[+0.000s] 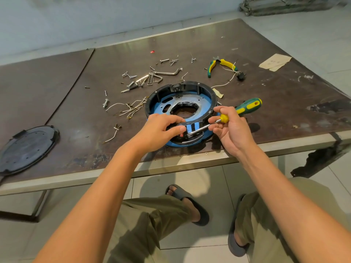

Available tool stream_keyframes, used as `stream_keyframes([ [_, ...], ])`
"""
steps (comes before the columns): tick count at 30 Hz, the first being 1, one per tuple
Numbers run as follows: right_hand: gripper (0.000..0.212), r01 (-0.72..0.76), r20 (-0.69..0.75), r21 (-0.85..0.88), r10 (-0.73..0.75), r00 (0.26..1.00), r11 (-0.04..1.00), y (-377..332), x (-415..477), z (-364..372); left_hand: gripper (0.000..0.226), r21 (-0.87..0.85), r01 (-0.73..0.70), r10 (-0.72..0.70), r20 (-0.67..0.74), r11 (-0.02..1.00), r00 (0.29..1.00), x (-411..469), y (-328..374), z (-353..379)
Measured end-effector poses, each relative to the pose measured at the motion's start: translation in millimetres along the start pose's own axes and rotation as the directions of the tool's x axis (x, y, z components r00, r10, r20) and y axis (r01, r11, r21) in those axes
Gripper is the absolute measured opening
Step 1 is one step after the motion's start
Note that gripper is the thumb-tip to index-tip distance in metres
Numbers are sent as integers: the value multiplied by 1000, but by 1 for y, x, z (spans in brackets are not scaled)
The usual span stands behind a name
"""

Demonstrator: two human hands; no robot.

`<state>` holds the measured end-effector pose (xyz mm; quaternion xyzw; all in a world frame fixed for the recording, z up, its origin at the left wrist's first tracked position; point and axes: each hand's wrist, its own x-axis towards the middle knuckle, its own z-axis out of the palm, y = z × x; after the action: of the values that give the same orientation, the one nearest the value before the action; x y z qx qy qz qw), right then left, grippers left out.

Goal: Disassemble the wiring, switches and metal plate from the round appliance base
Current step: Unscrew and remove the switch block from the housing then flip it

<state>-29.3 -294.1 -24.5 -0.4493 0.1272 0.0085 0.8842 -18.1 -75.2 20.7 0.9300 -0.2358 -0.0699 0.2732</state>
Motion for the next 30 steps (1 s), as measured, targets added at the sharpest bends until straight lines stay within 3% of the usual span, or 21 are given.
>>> stream_keyframes([
  [10,16,53,26,2,-53,998,999,12,-10,-4,27,3,-27,27,-16,1000,1000,0,-2,1],
  [17,12,-49,-17,49,50,999,998,9,-5,4,16,56,-39,40,-15,998,999,3,-3,2],
  [22,12,-78,10,60,77,997,995,6,-9,-2,21,88,-55,58,-25,995,998,5,-5,4],
  [26,16,69,52,75,-73,996,995,0,-17,-10,15,78,-69,73,-47,995,996,6,-9,6],
  [30,24,318,179,126,-337,924,940,-13,-28,-15,16,80,-39,46,-88,996,995,7,-13,9],
])
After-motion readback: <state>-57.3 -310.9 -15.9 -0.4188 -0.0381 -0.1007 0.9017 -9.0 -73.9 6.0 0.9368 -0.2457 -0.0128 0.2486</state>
